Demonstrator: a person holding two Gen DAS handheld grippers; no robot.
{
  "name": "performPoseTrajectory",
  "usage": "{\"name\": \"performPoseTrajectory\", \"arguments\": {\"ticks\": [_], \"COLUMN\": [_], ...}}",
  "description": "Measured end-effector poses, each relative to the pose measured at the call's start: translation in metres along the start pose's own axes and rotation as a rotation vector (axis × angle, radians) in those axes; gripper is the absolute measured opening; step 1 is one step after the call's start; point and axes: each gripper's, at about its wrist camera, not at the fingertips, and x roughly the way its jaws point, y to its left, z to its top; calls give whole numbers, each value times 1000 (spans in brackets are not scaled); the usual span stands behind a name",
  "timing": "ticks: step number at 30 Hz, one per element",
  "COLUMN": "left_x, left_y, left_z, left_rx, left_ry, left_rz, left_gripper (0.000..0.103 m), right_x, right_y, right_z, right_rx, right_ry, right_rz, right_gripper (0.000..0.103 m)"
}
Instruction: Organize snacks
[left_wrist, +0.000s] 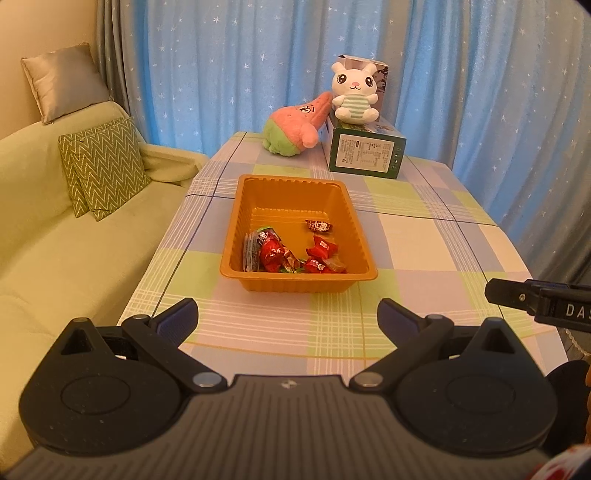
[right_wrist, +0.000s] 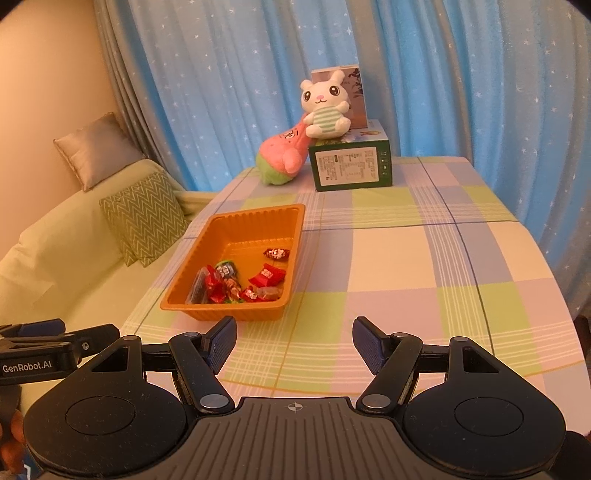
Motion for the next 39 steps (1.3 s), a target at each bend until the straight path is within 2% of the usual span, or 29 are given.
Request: {"name": "performPoseTrajectory", "arguments": {"ticks": [21,39], "left_x": [-8,-12], "left_y": [-14,-14], "left_z": [-17,-18], "left_rx": [22,24], "left_ry": [6,-1], "left_rz": [1,8], "left_gripper": [102,102], "right_x": [-13,-13], "right_y": [0,3], "right_z": [-23,-24], "right_rx": [-25,-29], "right_ry": [13,9], "right_rz": [-28,-24], "right_gripper": [69,69]}}
